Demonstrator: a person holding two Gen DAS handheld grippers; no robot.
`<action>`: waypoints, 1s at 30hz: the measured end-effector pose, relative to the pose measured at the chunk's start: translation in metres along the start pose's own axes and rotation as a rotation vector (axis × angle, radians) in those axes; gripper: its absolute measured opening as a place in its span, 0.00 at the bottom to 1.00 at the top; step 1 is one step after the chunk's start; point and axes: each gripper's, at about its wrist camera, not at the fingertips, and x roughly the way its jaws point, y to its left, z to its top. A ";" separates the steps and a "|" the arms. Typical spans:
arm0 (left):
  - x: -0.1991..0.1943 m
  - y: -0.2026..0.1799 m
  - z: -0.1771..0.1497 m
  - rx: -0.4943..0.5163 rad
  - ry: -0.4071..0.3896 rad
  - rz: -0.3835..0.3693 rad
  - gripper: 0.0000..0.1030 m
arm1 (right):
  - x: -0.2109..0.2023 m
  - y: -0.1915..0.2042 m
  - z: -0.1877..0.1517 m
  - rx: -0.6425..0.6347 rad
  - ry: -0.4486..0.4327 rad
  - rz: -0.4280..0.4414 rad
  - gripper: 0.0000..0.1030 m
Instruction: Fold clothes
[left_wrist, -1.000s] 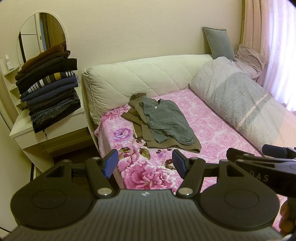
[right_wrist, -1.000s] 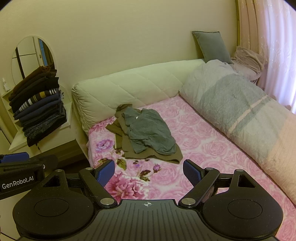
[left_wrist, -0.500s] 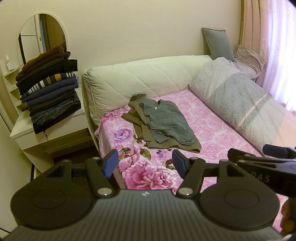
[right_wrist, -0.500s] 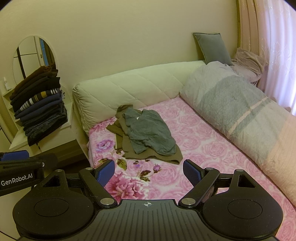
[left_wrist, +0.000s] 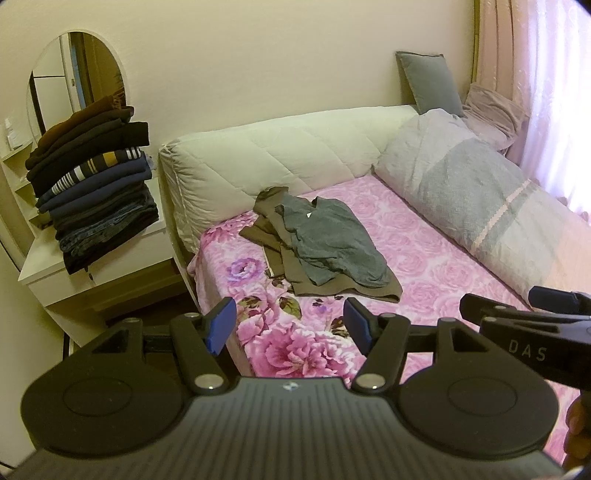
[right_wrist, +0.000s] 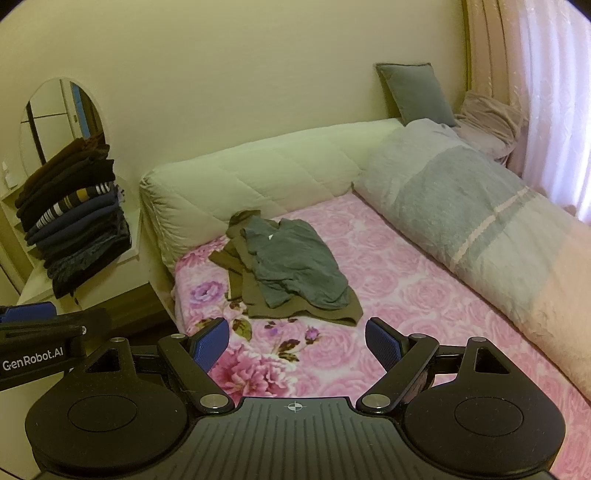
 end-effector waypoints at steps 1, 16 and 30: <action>0.001 0.000 0.001 0.002 0.000 -0.003 0.59 | 0.000 -0.001 0.000 0.003 0.000 -0.002 0.81; 0.065 0.010 0.023 0.026 0.052 -0.061 0.59 | 0.037 -0.004 0.011 0.035 0.025 -0.023 0.81; 0.218 0.052 0.059 0.029 0.205 -0.132 0.58 | 0.171 -0.009 0.036 0.082 0.161 -0.053 0.81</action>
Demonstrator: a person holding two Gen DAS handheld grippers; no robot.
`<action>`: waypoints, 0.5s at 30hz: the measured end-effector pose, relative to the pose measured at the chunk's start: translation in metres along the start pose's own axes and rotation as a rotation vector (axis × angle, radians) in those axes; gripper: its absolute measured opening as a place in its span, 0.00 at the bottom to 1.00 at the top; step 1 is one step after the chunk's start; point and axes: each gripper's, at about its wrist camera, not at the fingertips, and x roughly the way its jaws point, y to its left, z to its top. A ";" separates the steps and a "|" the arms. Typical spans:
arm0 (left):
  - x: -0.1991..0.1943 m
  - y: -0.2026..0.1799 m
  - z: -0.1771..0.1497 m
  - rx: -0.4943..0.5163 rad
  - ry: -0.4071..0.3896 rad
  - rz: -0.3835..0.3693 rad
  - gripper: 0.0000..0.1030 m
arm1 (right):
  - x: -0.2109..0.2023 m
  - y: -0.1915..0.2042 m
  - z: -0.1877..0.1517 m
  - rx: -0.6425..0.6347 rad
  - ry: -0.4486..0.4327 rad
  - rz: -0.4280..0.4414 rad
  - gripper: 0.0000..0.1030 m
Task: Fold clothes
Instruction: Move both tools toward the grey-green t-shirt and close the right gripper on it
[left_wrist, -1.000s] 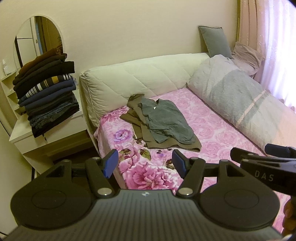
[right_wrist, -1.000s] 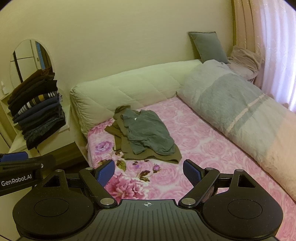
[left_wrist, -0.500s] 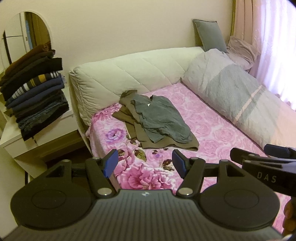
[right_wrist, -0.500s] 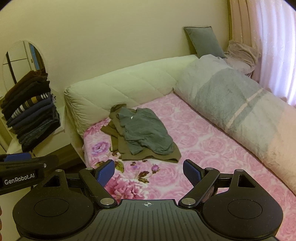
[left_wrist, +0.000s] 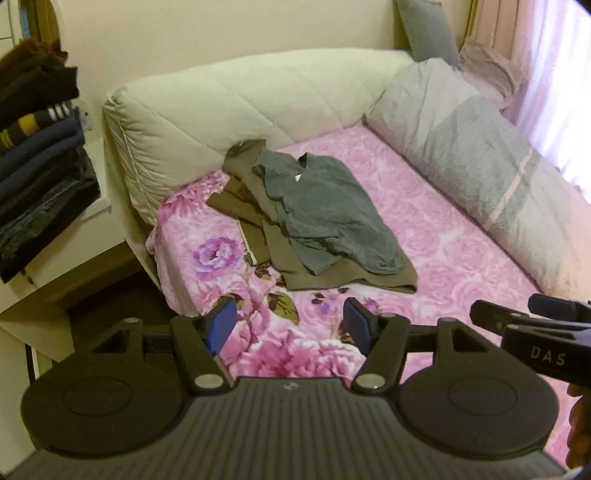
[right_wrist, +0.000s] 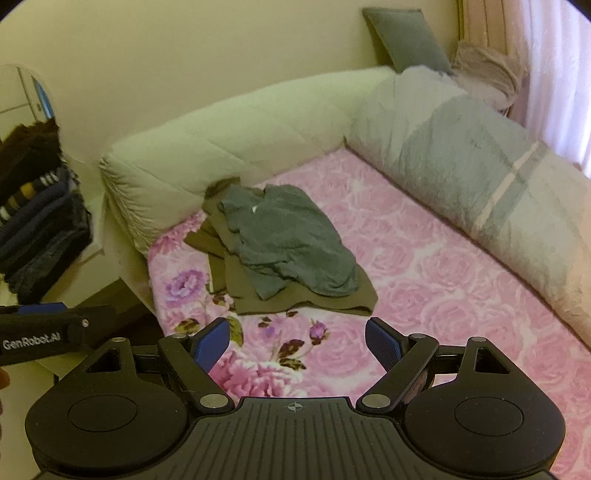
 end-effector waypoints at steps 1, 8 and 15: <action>0.011 0.005 0.006 0.003 0.009 -0.002 0.58 | 0.012 0.001 0.005 0.003 0.012 -0.009 0.81; 0.085 0.032 0.056 0.039 0.086 -0.024 0.58 | 0.082 0.003 0.039 0.051 0.065 -0.050 0.81; 0.152 0.055 0.098 0.060 0.129 -0.057 0.54 | 0.150 0.010 0.073 0.064 0.118 -0.091 0.81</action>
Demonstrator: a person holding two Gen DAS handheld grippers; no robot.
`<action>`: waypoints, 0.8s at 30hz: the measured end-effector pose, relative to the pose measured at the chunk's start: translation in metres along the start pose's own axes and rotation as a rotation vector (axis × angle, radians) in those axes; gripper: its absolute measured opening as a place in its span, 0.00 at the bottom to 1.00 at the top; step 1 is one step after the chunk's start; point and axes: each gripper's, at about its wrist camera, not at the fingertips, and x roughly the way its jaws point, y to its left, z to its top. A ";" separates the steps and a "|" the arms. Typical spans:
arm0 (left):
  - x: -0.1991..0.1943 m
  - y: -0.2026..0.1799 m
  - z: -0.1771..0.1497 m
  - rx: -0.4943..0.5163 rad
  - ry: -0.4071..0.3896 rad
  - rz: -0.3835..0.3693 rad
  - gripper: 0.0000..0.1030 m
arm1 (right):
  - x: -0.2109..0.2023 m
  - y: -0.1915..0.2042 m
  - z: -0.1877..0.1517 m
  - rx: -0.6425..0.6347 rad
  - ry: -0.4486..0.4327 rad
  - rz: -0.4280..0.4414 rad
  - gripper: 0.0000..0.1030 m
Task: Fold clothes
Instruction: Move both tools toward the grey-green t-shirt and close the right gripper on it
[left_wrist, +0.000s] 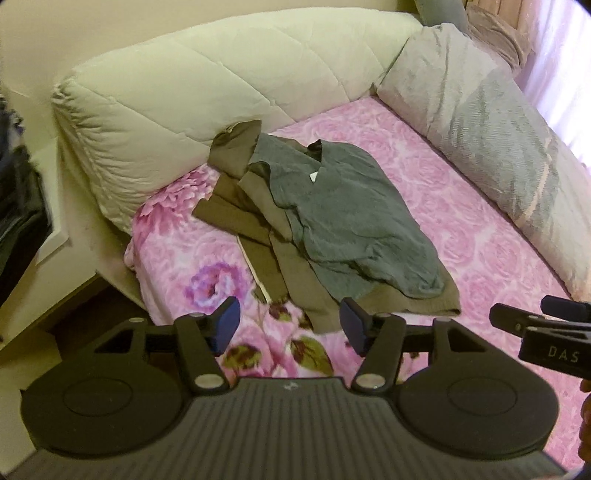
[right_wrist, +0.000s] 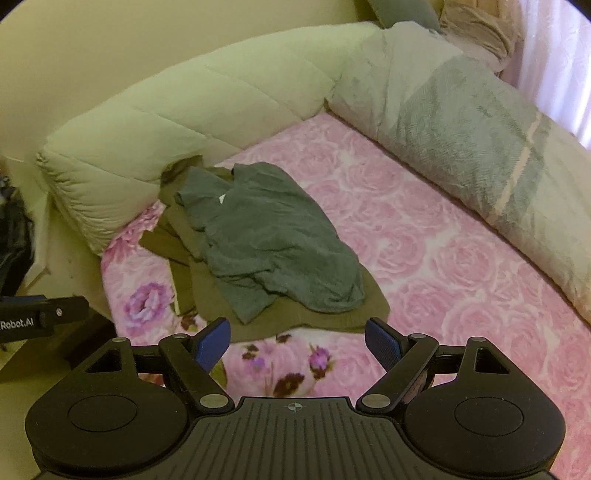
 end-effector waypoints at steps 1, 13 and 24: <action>0.008 0.004 0.006 0.002 0.006 -0.005 0.54 | 0.009 0.003 0.005 -0.005 0.007 -0.002 0.81; 0.110 0.033 0.046 0.012 0.101 -0.067 0.54 | 0.126 0.032 0.030 -0.106 0.079 -0.001 0.81; 0.190 0.039 0.063 -0.006 0.166 -0.092 0.54 | 0.227 0.023 0.032 -0.155 0.176 -0.032 0.59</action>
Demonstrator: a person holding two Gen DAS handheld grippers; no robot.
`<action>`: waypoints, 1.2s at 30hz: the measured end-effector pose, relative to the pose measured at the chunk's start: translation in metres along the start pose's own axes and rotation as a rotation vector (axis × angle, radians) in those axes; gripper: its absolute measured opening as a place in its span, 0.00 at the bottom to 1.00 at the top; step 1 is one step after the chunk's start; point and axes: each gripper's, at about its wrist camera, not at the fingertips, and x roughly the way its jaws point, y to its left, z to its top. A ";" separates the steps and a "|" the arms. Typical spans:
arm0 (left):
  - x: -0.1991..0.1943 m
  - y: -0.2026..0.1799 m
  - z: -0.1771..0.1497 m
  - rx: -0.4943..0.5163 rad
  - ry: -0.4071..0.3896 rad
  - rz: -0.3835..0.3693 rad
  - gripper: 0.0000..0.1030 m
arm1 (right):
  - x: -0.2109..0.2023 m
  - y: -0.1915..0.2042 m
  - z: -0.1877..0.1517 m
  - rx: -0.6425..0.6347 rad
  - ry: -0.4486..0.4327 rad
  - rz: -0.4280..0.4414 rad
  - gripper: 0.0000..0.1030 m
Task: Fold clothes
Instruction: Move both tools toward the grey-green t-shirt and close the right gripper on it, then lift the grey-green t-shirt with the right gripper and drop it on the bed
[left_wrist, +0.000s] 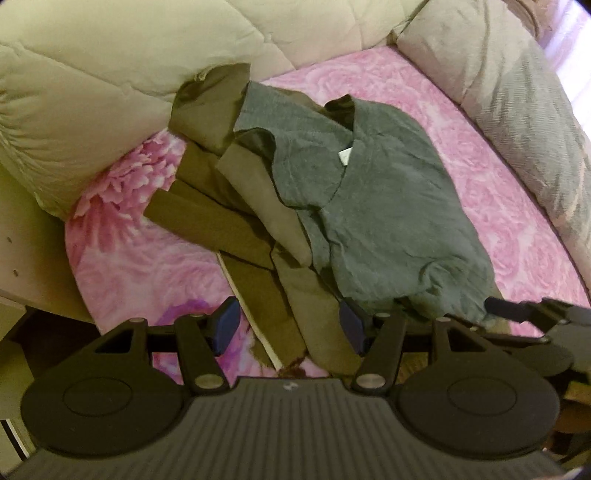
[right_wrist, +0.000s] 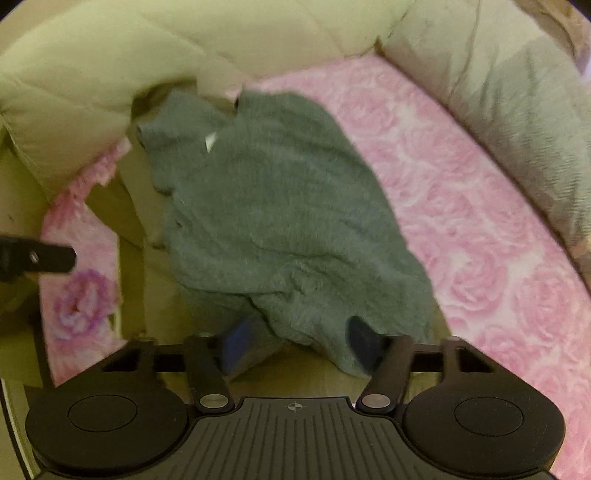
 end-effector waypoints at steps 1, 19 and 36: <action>0.004 0.001 0.002 -0.005 0.003 -0.001 0.54 | 0.010 0.000 0.000 -0.004 0.010 -0.001 0.59; -0.045 -0.037 0.020 0.070 -0.100 -0.066 0.53 | -0.101 -0.068 -0.006 0.163 -0.300 -0.016 0.04; -0.210 -0.184 -0.084 0.332 -0.300 -0.301 0.53 | -0.430 -0.119 -0.154 0.345 -0.898 -0.190 0.04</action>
